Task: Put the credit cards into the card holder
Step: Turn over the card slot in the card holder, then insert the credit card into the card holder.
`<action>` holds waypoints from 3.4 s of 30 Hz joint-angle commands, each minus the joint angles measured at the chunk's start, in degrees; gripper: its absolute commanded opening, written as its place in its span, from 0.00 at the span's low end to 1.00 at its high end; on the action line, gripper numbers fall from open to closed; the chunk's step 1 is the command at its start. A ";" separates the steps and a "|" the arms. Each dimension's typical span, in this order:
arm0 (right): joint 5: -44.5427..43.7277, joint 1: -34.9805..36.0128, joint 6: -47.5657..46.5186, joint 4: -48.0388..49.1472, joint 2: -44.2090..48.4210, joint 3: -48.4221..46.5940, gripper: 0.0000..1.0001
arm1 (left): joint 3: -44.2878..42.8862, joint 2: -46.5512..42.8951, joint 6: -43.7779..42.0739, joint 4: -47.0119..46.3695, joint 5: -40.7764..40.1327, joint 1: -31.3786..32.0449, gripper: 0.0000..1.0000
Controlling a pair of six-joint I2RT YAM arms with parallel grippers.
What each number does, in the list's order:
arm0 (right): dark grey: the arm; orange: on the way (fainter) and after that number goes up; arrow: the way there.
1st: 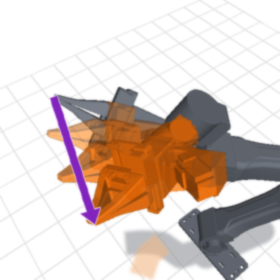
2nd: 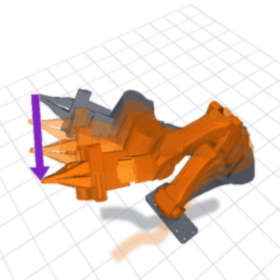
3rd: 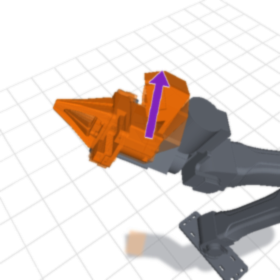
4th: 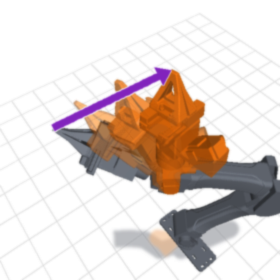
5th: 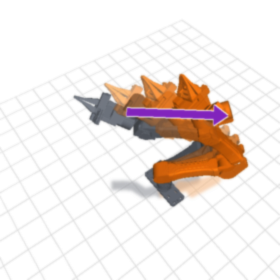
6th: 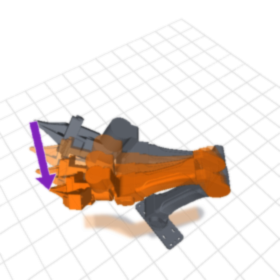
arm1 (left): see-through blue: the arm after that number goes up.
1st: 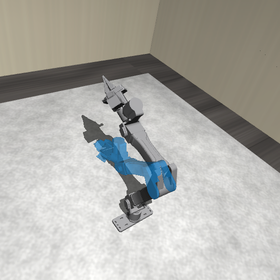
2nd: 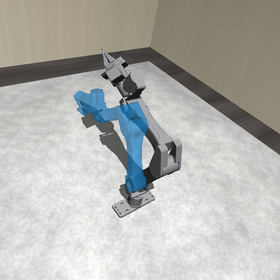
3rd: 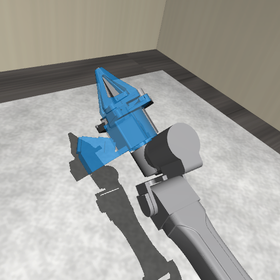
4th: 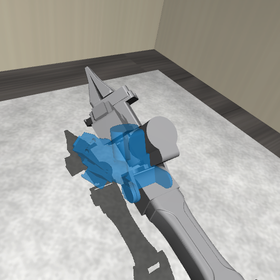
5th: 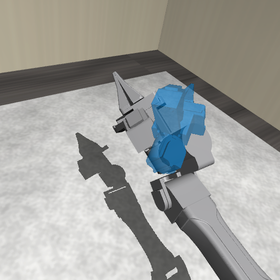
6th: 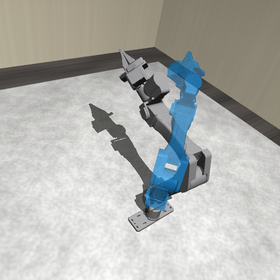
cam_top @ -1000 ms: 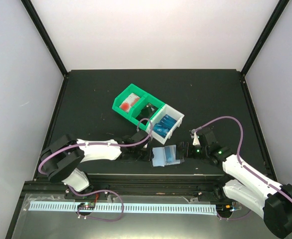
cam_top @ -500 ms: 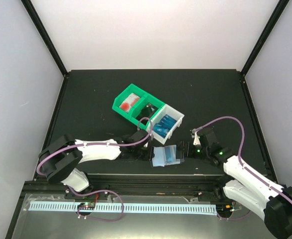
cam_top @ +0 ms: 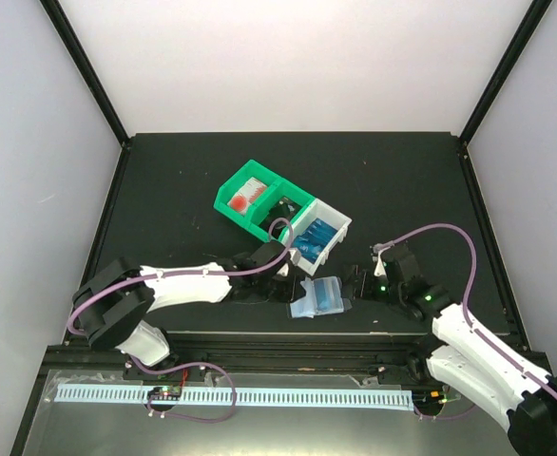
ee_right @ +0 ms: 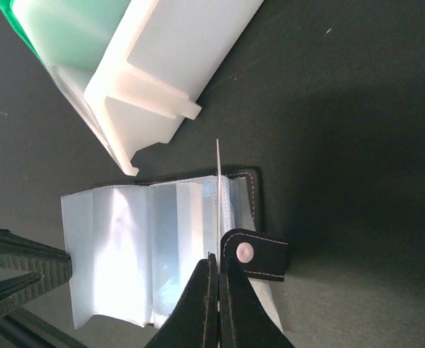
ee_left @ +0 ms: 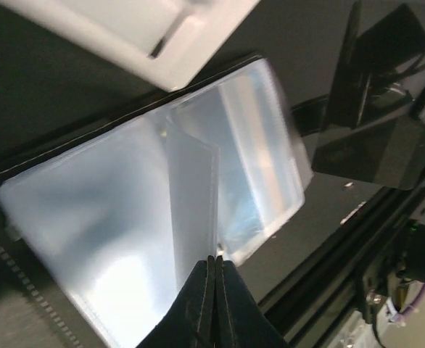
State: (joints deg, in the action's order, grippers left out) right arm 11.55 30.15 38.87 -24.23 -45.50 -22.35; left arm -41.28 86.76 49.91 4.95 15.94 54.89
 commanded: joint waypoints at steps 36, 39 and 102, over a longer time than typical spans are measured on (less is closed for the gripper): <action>-18.59 0.12 4.09 -14.25 10.53 -6.44 0.01 | -14.82 16.75 -0.02 -14.30 11.45 2.06 0.25; -14.31 0.05 2.44 -12.57 11.04 -7.59 0.01 | -14.09 13.71 -1.79 -14.83 12.81 2.06 0.36; 19.71 4.04 12.55 40.39 -32.24 7.73 0.01 | 2.93 5.89 -0.96 2.90 -10.01 1.79 0.23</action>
State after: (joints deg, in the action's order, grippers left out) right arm 31.94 32.53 50.13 13.91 -75.26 -15.31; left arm -39.97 90.89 48.62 6.42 5.54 56.38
